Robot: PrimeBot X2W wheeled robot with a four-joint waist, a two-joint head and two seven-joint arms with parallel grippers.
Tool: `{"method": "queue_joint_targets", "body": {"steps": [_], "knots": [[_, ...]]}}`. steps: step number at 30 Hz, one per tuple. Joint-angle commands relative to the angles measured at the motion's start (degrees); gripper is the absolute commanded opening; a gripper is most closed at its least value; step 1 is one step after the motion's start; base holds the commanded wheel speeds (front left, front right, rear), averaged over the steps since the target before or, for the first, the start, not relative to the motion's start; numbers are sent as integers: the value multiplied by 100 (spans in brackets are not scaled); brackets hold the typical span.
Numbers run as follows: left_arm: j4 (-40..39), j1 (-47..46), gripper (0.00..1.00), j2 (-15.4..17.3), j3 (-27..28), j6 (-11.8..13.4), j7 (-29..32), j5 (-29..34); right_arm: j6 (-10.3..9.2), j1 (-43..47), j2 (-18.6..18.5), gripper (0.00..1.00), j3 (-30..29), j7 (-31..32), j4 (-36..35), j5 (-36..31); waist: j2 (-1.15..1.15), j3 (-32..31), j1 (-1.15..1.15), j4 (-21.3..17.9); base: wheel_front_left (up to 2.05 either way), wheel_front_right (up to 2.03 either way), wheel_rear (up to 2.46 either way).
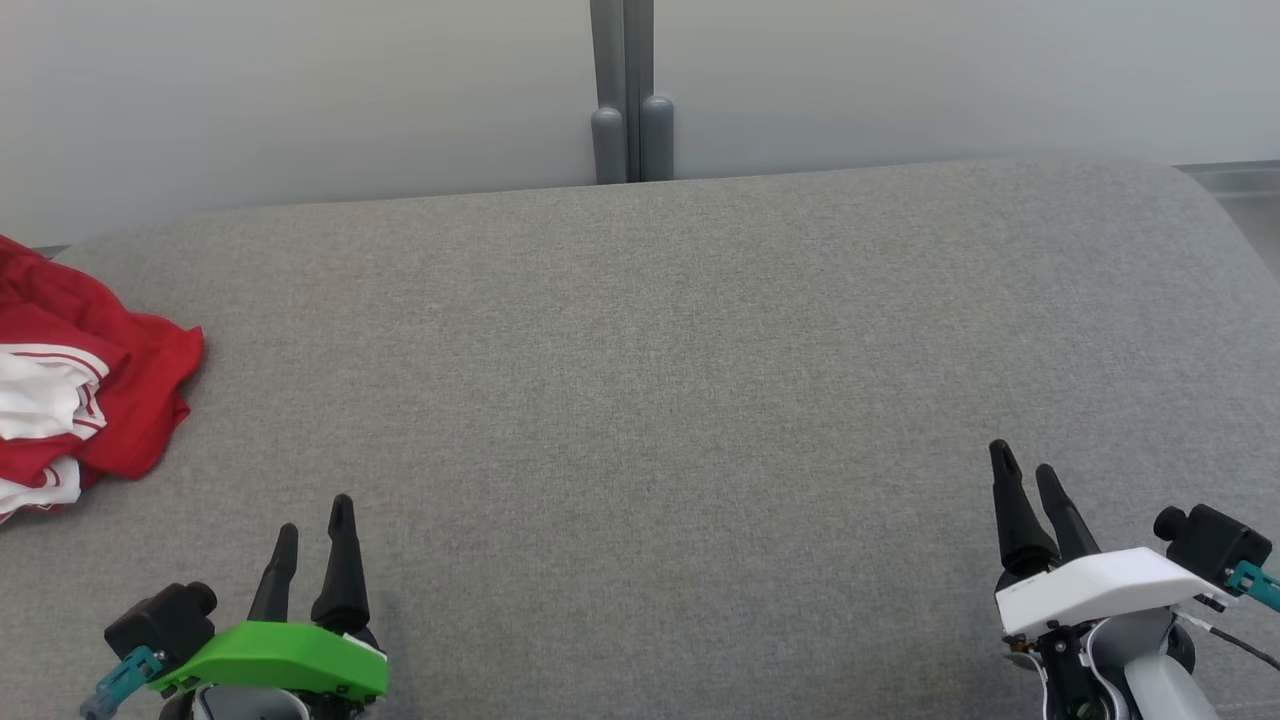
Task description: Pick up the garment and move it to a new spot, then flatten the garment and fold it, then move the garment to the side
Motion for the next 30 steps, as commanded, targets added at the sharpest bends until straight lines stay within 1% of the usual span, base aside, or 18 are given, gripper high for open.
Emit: {"method": "queue_joint_targets", "body": {"steps": [1,16,23,30], "knots": [[-60,5,100,35,-19,8,-49,182,2,-52,-47,100,15,-62,-51,-144,0,0,0,3,0,0,0],[-51,55,100,44,-118,-2,-285,985,3,30,-31,100,57,-286,-71,-909,0,10,0,23,0,0,0],[-61,78,100,49,-144,43,-382,1285,3,21,-97,100,153,-379,29,-1339,0,20,0,26,0,0,0],[-137,79,100,53,-165,76,-482,1639,2,24,-142,100,237,-474,-53,-1730,0,26,0,31,0,0,0]]}}
